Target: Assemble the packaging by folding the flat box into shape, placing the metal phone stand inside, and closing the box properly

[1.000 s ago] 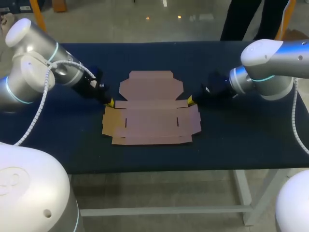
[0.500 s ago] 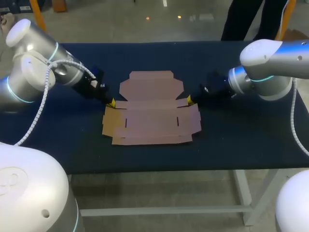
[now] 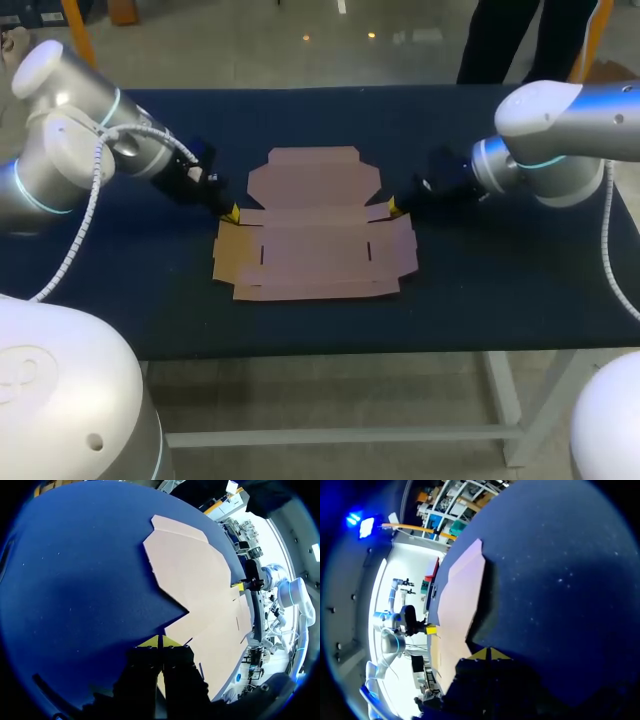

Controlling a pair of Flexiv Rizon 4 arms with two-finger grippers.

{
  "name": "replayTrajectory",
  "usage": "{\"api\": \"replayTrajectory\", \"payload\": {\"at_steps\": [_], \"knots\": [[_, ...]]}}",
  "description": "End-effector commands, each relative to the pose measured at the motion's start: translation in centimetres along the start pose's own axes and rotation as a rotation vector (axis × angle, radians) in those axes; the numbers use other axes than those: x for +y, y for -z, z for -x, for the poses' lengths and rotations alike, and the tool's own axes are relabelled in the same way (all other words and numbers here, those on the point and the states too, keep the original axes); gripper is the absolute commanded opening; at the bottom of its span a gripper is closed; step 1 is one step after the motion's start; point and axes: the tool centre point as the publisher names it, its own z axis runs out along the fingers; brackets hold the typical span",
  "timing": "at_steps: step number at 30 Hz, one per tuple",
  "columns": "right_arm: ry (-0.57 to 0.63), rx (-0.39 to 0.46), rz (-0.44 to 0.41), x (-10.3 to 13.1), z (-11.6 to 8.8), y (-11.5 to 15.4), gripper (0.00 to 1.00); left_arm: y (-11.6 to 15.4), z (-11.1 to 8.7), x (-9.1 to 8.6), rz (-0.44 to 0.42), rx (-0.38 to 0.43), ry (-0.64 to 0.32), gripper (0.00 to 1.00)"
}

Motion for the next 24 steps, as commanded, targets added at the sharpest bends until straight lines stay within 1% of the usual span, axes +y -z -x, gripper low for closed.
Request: {"api": "replayTrajectory", "payload": {"at_steps": [1, 7, 11, 15, 19, 24], "knots": [[0.001, -0.006, -0.001, 0.07, -0.21, 0.09, 0.00, 0.05, 0.11, 0.05, 0.003, -0.002, 0.005, 0.00], [0.000, -0.016, -0.007, 0.19, -0.35, 0.13, 0.00, -0.01, 0.54, -0.01, 0.003, 0.005, 0.023, 0.00], [-0.006, -0.020, -0.014, 0.29, -0.27, 0.04, 0.00, -0.20, 0.85, -0.03, 0.002, 0.024, 0.039, 0.00], [-0.012, -0.024, -0.019, 0.33, -0.22, 0.01, 0.00, -0.11, 0.88, -0.02, 0.001, 0.067, 0.035, 0.00], [-0.018, -0.038, -0.023, 0.39, -0.29, -0.05, 0.00, 0.23, 0.76, -0.08, -0.002, 0.134, 0.026, 0.00], [-0.024, -0.048, -0.025, 0.39, -0.31, -0.04, 0.00, 0.58, 0.86, -0.17, 0.001, 0.188, 0.021, 0.00]]}}
